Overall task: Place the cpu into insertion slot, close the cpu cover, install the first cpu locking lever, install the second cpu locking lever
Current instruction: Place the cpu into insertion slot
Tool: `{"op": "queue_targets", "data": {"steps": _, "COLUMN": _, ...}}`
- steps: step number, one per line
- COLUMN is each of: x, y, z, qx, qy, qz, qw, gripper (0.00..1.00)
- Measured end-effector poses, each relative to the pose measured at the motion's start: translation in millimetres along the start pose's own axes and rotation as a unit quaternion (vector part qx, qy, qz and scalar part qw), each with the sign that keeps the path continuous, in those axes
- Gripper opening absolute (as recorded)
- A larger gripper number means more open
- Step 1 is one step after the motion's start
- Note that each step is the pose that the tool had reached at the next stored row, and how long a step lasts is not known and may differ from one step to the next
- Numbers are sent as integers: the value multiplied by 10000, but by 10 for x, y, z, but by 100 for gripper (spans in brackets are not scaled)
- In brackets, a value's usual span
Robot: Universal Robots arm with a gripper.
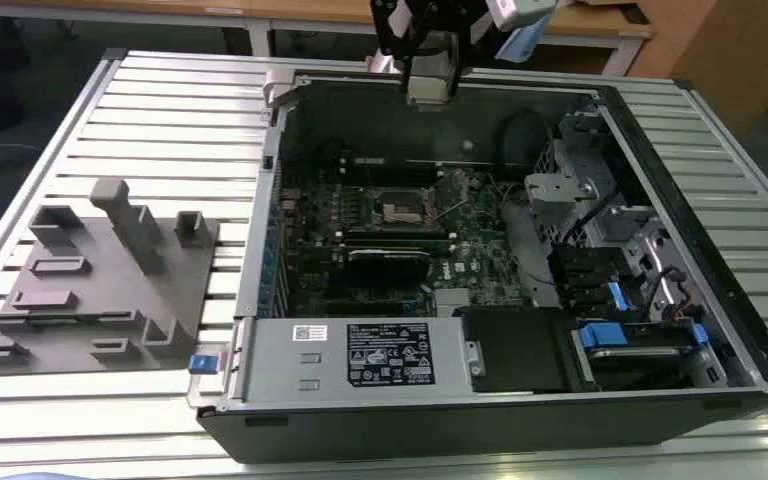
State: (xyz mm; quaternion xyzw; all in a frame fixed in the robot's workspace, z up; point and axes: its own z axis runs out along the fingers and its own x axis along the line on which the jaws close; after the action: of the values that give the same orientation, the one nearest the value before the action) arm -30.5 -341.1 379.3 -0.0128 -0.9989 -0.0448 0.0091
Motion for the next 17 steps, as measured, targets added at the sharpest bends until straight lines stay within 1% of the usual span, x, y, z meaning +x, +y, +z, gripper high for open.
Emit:
{"op": "queue_targets", "data": {"steps": 6, "x": 0, "y": 0, "z": 1, "qx": 0, "qy": 0, "qz": 0, "qw": 10000, "gripper": 54}}
{"op": "queue_targets", "data": {"steps": 12, "x": -1, "y": -3, "z": 36, "qx": 1, "qy": 0, "qz": 0, "qw": 10000, "gripper": 54}}
{"op": "queue_targets", "data": {"steps": 17, "x": -1, "y": -3, "z": 39, "qx": 0, "qy": 0, "qz": 0, "qw": 10000, "gripper": 54}}
